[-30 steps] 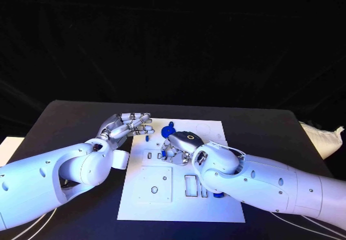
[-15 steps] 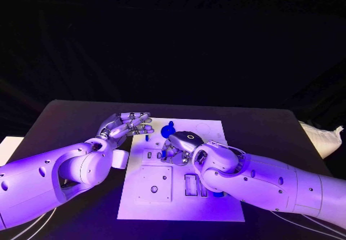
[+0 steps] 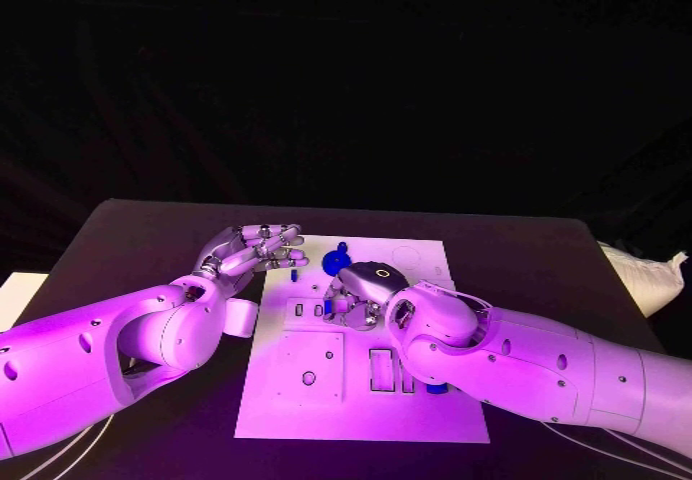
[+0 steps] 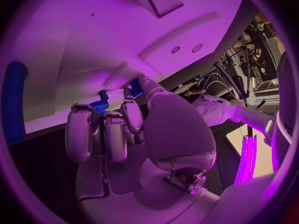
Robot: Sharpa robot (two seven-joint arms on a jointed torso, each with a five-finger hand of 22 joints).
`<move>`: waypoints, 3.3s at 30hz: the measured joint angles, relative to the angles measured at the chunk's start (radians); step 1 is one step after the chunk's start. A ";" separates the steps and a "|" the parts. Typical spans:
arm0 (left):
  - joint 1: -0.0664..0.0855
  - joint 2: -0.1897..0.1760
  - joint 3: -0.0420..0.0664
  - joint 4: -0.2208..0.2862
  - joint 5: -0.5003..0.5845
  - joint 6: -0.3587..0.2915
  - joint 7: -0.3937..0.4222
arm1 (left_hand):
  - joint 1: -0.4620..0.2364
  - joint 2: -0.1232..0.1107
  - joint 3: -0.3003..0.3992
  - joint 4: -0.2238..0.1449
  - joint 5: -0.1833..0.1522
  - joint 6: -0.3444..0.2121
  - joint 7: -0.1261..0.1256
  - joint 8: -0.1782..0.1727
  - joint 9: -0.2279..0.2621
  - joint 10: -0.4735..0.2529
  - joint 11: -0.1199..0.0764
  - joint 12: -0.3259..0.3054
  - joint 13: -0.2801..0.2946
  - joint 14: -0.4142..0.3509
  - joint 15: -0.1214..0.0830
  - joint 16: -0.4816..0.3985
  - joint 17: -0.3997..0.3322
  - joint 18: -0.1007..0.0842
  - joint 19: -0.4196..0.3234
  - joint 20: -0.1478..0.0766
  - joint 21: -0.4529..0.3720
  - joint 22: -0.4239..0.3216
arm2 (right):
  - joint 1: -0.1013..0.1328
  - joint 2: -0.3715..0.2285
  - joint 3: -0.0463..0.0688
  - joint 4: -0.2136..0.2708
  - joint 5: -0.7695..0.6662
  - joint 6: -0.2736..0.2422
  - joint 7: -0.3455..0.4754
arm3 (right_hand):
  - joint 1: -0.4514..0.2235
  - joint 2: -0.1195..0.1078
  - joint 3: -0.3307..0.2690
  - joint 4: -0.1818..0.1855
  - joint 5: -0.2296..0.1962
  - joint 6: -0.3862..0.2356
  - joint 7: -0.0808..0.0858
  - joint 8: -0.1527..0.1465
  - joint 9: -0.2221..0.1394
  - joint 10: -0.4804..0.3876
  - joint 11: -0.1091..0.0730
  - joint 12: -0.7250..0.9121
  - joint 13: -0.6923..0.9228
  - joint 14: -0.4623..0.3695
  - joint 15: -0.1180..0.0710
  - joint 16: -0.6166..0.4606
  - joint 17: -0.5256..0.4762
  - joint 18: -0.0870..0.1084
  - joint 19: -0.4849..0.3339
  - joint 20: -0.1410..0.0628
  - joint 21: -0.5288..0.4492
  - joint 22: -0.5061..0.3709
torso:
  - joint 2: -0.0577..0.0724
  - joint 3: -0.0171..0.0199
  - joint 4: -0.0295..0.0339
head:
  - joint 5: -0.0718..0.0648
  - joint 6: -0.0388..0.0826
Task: Assemble the parts on the task board
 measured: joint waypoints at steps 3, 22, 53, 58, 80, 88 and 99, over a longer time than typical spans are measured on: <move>0.000 0.000 0.000 -0.001 0.000 0.000 0.000 | 0.000 0.000 0.000 0.000 0.000 0.000 0.000 0.000 0.000 0.000 0.000 0.000 0.000 0.000 0.000 0.000 0.000 0.000 0.000 0.000 0.000 0.000 | -0.001 0.000 -0.001 -0.002 0.000 -0.004 -0.003 | -0.008 -0.008 -0.008 0.008 -0.016 -0.017 0.002 -0.003 -0.004 -0.010 0.004 -0.015 -0.009 -0.003 0.004 -0.004 0.000 0.000 -0.004 0.004 -0.004 -0.002 | 0.000 0.0000 0.0001 | 0.000 -0.001; 0.000 0.004 0.000 -0.015 -0.001 0.004 -0.012 | -0.007 -0.007 0.008 -0.009 0.000 -0.007 0.000 0.000 -0.001 -0.011 0.003 0.000 -0.001 0.015 -0.003 -0.003 0.014 0.000 0.019 0.000 -0.004 0.001 | -0.009 -0.067 0.005 0.091 0.026 -0.141 0.008 | -0.022 -0.072 -0.201 0.160 -0.072 -0.099 0.024 -0.005 -0.009 -0.050 0.018 -0.083 -0.067 0.000 0.022 -0.017 0.000 0.000 -0.007 0.022 -0.010 -0.010 | -0.001 0.0013 -0.0009 | -0.001 0.003; 0.110 0.140 0.005 -0.141 -0.862 0.327 -0.915 | -0.250 0.023 -0.248 0.172 -0.009 -0.001 -0.164 0.448 0.341 0.202 -0.169 1.113 1.025 0.264 -0.172 1.410 1.057 -0.094 0.347 -0.165 1.172 1.174 | 0.124 -0.368 0.053 0.100 0.578 -0.239 0.359 | 0.142 0.031 -0.187 0.096 0.026 -0.083 0.016 0.002 -0.004 -0.088 0.015 -0.142 -0.124 -0.003 0.025 -0.051 0.000 0.000 -0.036 0.025 -0.051 -0.076 | -0.049 0.0334 -0.0264 | 0.057 -0.013; 0.118 0.181 0.005 -0.173 -0.951 0.390 -0.979 | -0.278 0.034 -0.291 0.174 -0.051 -0.017 -0.167 0.477 0.381 0.205 -0.172 1.122 1.041 0.264 -0.172 1.410 1.057 -0.093 0.347 -0.165 1.189 1.201 | 0.124 -0.369 0.053 0.090 0.604 -0.239 0.357 | 0.148 0.035 -0.187 0.096 0.037 -0.083 0.016 0.002 -0.004 -0.091 0.013 -0.149 -0.129 -0.003 0.025 -0.051 0.000 0.000 -0.036 0.025 -0.051 -0.078 | -0.051 0.0352 -0.0315 | 0.062 -0.019; 0.127 0.289 0.005 -0.262 -1.057 0.551 -1.063 | -0.297 0.045 -0.349 0.172 -0.081 -0.036 -0.172 0.516 0.444 0.209 -0.177 1.135 1.054 0.264 -0.172 1.410 1.057 -0.093 0.347 -0.165 1.207 1.230 | 0.121 -0.347 0.050 0.063 0.630 -0.225 0.334 | 0.148 0.035 -0.190 0.093 0.046 -0.083 0.016 0.002 -0.004 -0.101 0.016 -0.174 -0.151 -0.003 0.025 -0.060 0.000 0.000 -0.043 0.025 -0.064 -0.095 | -0.050 0.0324 -0.0328 | 0.060 -0.037; 0.127 0.310 0.005 -0.269 -1.068 0.565 -1.066 | -0.288 0.054 -0.349 0.172 -0.081 -0.040 -0.168 0.518 0.452 0.209 -0.177 1.135 1.055 0.264 -0.172 1.410 1.057 -0.093 0.347 -0.164 1.207 1.230 | 0.120 -0.341 0.048 0.055 0.632 -0.209 0.322 | 0.148 0.035 -0.190 0.093 0.046 -0.084 0.016 0.002 -0.004 -0.109 0.016 -0.185 -0.162 -0.003 0.025 -0.064 0.000 0.000 -0.046 0.021 -0.067 -0.103 | -0.050 0.0325 -0.0323 | 0.057 -0.041; 0.127 0.317 0.005 -0.270 -1.073 0.565 -1.066 | -0.272 0.070 -0.352 0.170 -0.081 -0.043 -0.172 0.526 0.467 0.209 -0.177 1.135 1.058 0.264 -0.172 1.410 1.057 -0.093 0.347 -0.164 1.212 1.230 | 0.118 -0.333 0.046 0.047 0.632 -0.194 0.310 | 0.148 0.035 -0.190 0.093 0.046 -0.084 0.016 0.002 -0.004 -0.109 0.016 -0.185 -0.162 -0.003 0.025 -0.064 0.000 0.000 -0.046 0.021 -0.067 -0.103 | -0.050 0.0335 -0.0317 | 0.056 -0.041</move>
